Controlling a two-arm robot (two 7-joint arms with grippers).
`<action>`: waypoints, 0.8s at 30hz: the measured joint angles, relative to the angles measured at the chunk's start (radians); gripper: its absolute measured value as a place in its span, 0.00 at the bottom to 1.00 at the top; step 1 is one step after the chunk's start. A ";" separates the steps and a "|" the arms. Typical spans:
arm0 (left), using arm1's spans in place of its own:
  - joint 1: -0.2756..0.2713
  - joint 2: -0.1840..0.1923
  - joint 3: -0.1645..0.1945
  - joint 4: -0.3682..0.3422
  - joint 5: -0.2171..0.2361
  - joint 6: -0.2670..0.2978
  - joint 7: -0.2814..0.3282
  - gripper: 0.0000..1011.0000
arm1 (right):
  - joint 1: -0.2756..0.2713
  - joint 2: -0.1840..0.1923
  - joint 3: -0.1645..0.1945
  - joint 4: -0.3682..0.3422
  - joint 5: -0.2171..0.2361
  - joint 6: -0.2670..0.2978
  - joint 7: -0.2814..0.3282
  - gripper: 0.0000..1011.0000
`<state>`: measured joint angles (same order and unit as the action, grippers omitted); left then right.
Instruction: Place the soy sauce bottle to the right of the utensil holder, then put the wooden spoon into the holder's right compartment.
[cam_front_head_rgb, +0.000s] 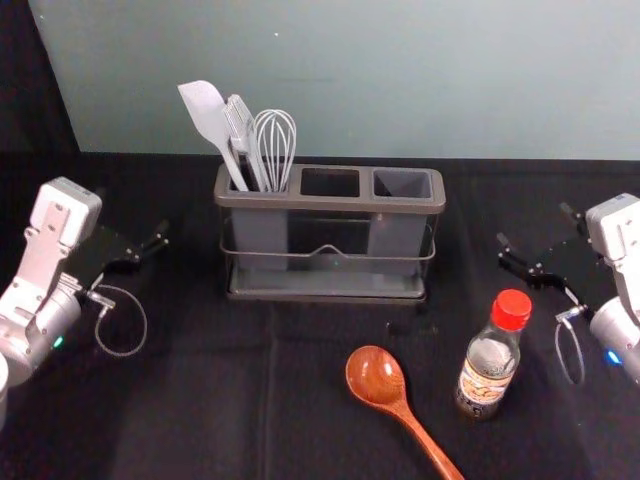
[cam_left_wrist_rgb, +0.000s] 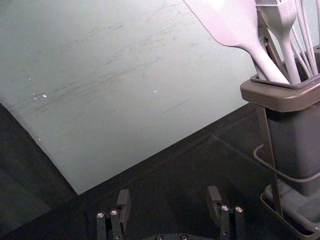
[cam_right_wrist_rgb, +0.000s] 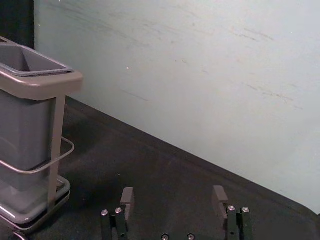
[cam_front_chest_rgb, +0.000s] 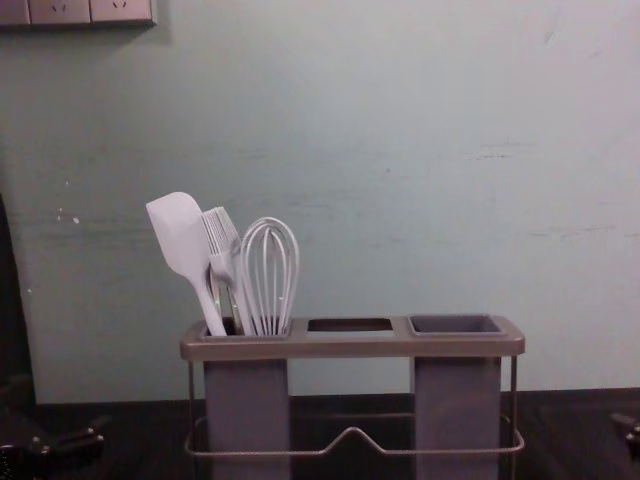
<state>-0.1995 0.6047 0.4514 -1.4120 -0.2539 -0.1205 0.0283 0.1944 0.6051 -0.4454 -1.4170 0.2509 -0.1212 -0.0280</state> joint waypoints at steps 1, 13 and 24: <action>0.000 0.000 0.000 0.000 0.000 0.000 0.000 0.99 | -0.003 0.001 0.003 -0.003 -0.001 -0.001 0.000 0.99; 0.000 0.000 0.000 0.000 0.000 0.000 0.000 0.99 | -0.146 0.076 0.097 -0.156 0.027 0.006 0.008 0.99; 0.000 0.000 0.000 0.000 0.000 0.000 0.000 0.99 | -0.402 0.203 0.252 -0.372 0.114 -0.029 0.043 0.99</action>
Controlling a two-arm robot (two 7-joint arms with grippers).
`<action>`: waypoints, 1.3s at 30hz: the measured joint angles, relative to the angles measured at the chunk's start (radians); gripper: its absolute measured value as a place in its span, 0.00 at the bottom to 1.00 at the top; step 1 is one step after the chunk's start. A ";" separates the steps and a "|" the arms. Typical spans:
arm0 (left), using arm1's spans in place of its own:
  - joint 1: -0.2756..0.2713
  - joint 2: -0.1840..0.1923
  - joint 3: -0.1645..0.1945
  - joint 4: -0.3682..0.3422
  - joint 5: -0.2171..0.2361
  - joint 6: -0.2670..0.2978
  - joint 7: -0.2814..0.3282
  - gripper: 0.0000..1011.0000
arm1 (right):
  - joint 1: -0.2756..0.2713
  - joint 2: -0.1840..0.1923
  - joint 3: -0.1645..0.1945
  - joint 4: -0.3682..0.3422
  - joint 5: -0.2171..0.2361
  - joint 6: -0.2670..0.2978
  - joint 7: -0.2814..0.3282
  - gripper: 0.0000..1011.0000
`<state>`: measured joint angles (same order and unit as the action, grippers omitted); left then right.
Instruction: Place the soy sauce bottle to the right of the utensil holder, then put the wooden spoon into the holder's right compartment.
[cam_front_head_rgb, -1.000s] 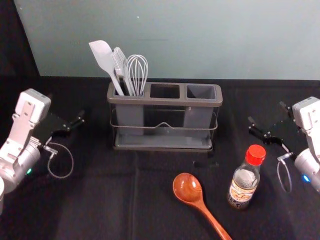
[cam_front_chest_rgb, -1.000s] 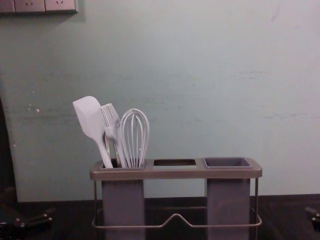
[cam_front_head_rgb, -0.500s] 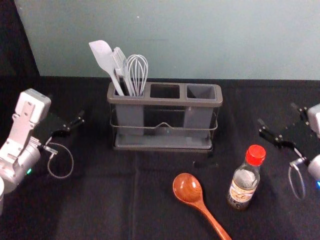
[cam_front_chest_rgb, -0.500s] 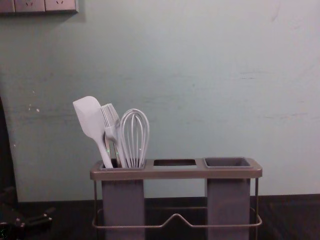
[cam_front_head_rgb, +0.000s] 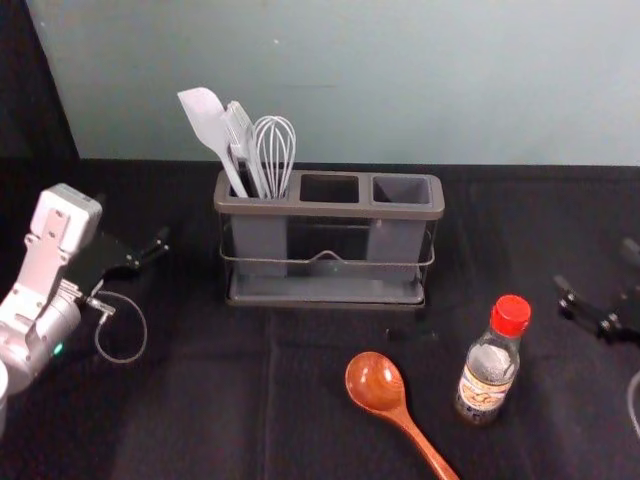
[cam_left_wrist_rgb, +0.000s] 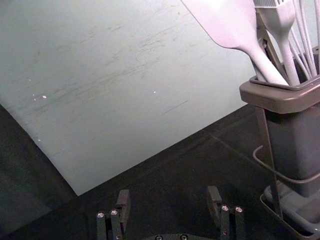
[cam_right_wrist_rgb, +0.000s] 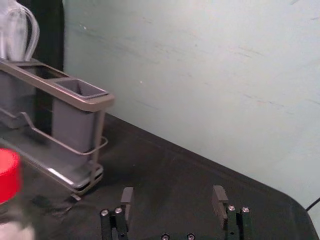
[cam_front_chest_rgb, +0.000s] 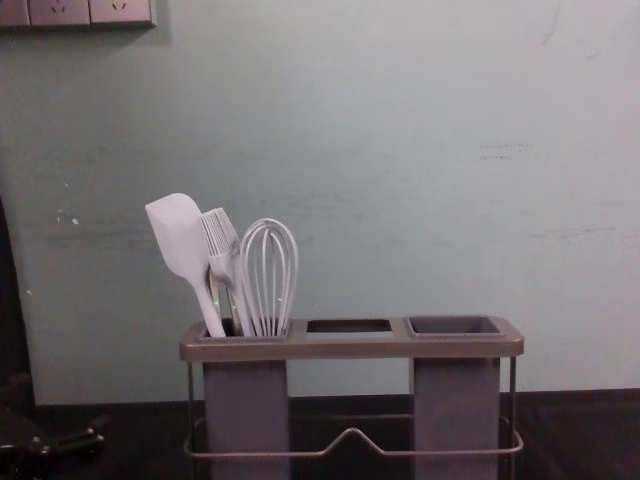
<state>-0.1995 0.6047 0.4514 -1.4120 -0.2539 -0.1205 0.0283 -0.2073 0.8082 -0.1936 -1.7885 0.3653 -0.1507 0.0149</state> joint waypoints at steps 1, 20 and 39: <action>0.000 0.000 0.000 0.000 0.000 0.000 0.000 0.99 | -0.043 0.018 0.029 -0.029 0.021 -0.003 0.007 0.99; 0.000 0.000 0.000 0.000 0.000 0.000 0.000 0.99 | -0.269 0.018 0.210 -0.190 0.253 -0.114 0.147 0.99; 0.000 0.000 0.000 0.000 0.000 0.000 0.000 0.99 | -0.173 -0.042 0.080 -0.205 0.216 -0.059 0.240 0.99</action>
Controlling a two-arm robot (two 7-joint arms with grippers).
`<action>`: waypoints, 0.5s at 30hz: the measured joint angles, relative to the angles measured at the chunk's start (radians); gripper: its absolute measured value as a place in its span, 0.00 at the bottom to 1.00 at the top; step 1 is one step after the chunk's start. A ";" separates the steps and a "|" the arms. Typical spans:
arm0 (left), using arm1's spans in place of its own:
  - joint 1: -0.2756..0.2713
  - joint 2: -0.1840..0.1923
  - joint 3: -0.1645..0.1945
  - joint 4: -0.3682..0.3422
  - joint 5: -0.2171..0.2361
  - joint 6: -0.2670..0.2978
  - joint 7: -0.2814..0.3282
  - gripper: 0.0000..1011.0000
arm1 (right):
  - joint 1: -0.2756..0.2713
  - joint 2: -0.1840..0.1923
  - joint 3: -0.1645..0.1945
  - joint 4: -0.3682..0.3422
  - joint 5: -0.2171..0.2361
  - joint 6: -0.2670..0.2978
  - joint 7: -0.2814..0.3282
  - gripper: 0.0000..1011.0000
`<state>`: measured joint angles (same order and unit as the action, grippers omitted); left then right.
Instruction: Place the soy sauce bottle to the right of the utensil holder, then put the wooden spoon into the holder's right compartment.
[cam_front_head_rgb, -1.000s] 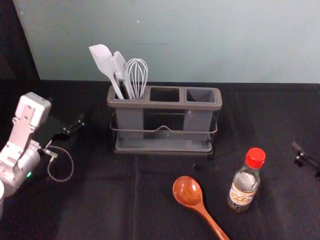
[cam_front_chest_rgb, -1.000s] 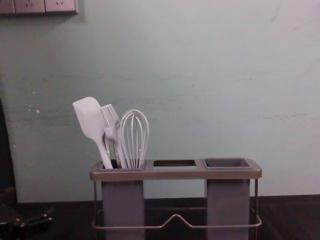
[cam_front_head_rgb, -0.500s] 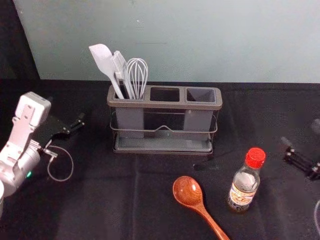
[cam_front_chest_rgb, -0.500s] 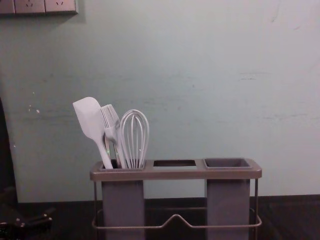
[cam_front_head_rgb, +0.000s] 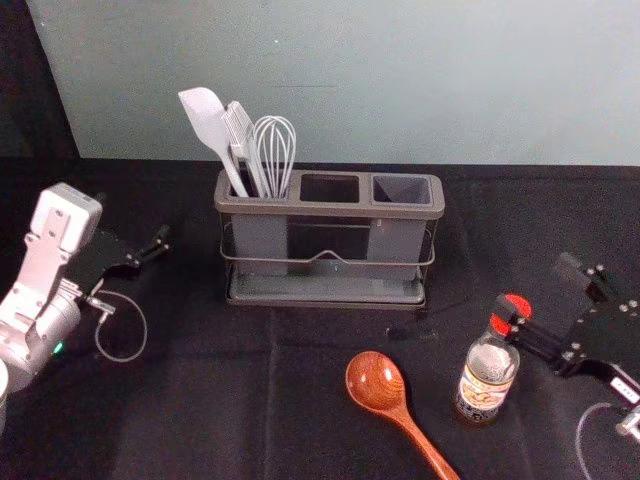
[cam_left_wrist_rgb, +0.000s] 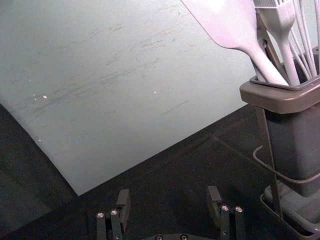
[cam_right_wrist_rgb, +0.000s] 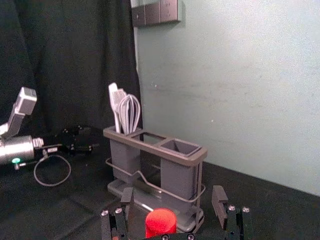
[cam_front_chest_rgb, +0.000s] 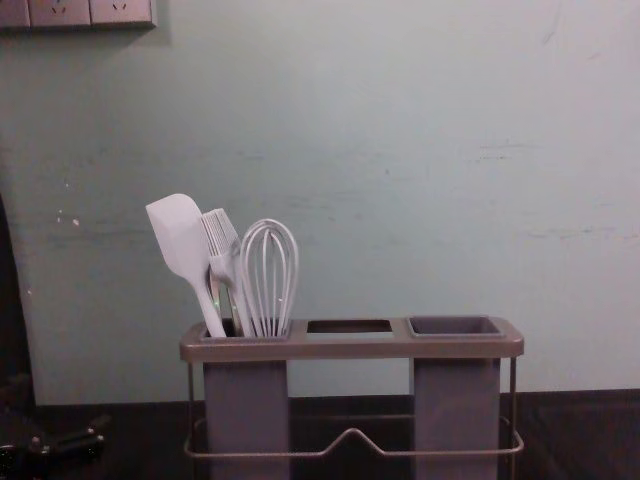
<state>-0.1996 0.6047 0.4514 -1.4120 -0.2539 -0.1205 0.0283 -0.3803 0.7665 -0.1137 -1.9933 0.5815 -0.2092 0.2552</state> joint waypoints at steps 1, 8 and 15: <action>0.000 0.000 0.000 0.000 0.000 0.000 0.000 0.99 | 0.005 -0.003 -0.005 0.004 -0.001 0.003 0.004 0.99; 0.000 0.000 0.000 0.000 0.000 0.000 0.000 0.99 | 0.036 -0.035 -0.045 0.040 -0.024 0.033 0.022 0.99; 0.000 0.000 0.000 0.000 0.000 0.000 0.000 0.99 | 0.044 -0.059 -0.060 0.057 -0.044 0.046 0.035 0.99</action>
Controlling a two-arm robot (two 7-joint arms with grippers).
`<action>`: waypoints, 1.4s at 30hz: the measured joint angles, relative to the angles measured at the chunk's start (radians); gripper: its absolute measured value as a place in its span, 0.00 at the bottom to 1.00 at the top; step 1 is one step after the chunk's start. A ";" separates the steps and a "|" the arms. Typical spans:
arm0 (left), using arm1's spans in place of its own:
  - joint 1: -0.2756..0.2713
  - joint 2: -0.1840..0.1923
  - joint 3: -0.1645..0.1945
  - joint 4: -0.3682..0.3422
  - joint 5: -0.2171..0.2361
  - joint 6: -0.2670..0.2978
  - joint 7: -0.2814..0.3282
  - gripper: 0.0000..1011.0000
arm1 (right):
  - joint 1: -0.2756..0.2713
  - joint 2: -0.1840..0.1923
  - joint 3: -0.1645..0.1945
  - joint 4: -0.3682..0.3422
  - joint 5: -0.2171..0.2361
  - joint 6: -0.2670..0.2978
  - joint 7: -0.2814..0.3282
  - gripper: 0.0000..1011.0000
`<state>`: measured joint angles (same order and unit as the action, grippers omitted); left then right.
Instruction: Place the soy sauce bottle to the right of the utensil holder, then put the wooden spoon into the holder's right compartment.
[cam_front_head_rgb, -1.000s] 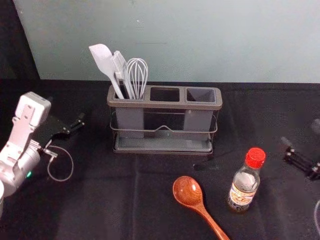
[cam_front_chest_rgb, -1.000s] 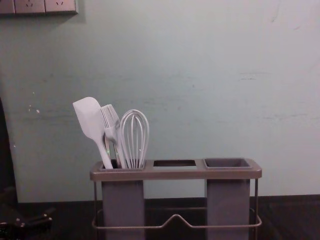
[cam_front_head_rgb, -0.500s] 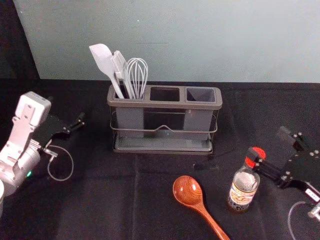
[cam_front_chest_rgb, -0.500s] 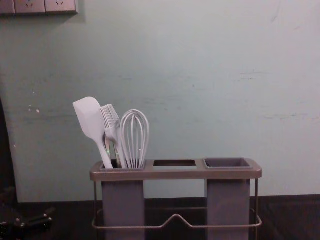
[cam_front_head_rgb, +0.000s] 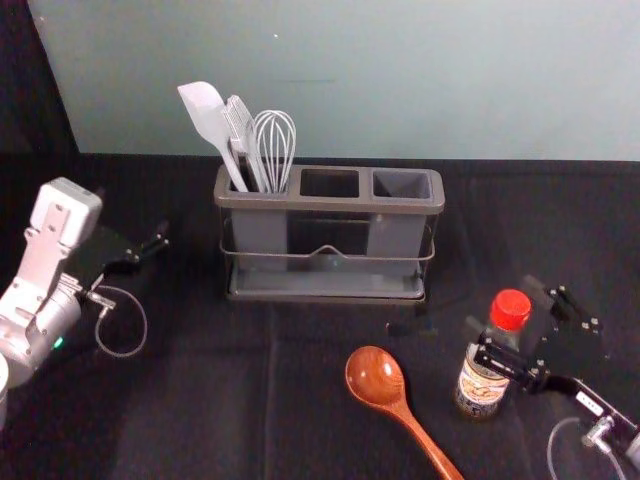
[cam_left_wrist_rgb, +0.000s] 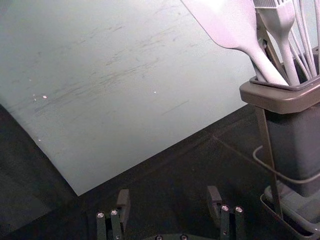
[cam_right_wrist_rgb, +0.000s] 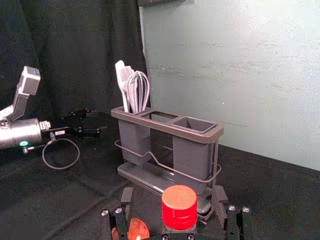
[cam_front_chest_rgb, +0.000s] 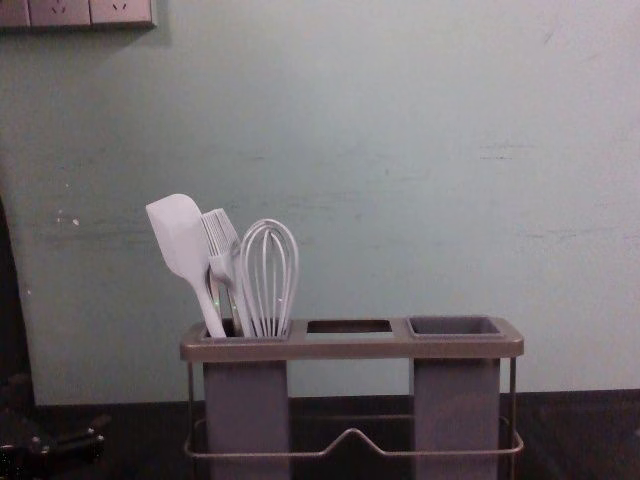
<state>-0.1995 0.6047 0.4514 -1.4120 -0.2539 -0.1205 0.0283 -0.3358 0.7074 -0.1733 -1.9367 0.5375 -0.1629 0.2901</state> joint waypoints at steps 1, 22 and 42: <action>0.000 0.000 0.000 0.000 0.000 0.000 0.000 0.99 | 0.001 -0.003 0.000 0.002 -0.002 0.000 0.001 0.99; 0.000 0.000 0.000 0.000 0.000 0.000 0.000 0.99 | 0.022 -0.077 0.008 0.045 -0.058 -0.002 0.017 0.99; 0.000 0.000 0.000 0.000 0.000 0.000 0.000 0.99 | 0.018 -0.122 0.036 0.049 -0.084 0.001 0.047 0.99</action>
<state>-0.1995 0.6046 0.4514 -1.4120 -0.2539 -0.1205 0.0283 -0.3181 0.5850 -0.1370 -1.8879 0.4536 -0.1623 0.3370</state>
